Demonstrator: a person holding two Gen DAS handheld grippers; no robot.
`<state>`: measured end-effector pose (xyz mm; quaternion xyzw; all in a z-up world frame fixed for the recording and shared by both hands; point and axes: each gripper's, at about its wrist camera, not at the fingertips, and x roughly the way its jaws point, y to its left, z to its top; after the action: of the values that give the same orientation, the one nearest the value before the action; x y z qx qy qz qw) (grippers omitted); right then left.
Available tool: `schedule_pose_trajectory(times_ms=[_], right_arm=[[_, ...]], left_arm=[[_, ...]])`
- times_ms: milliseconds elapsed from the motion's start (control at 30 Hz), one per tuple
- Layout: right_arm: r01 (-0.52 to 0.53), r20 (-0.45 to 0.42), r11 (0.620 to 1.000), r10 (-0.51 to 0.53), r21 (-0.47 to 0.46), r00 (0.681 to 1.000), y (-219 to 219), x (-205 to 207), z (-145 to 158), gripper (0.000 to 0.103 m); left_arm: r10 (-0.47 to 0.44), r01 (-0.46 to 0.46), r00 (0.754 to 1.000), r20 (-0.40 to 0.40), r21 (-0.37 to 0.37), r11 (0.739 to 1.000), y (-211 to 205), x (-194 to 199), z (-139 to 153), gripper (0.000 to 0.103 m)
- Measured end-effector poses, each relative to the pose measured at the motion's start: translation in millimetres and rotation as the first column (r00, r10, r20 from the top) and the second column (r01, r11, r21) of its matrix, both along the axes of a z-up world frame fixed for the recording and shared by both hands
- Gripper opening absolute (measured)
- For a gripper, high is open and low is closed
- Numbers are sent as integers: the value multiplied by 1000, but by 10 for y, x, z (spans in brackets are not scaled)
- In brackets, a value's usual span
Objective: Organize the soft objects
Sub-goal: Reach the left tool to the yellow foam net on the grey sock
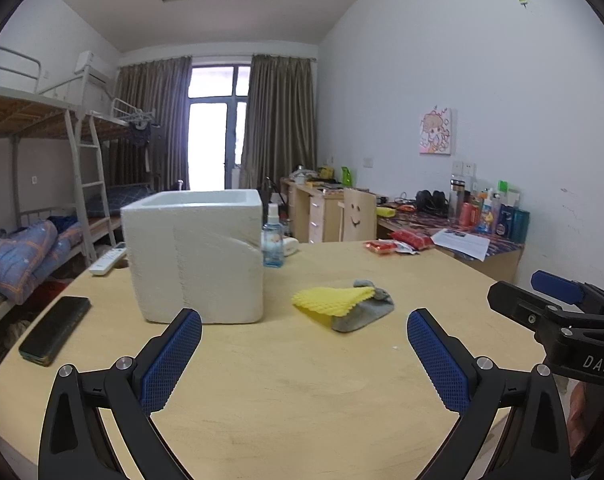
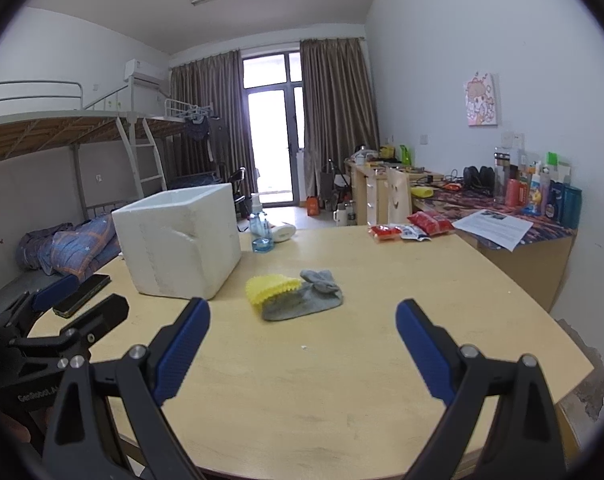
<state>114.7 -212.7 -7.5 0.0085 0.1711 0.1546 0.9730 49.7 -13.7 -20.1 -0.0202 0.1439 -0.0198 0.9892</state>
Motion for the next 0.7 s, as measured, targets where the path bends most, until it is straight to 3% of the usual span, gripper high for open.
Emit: schedule_pose_trajectory(times_ms=[700], right_arm=[[43, -98, 999, -44, -18, 994, -233, 529, -111, 96]], left_arm=[[-100, 100, 984, -149, -2, 995, -276, 886, -129, 103]])
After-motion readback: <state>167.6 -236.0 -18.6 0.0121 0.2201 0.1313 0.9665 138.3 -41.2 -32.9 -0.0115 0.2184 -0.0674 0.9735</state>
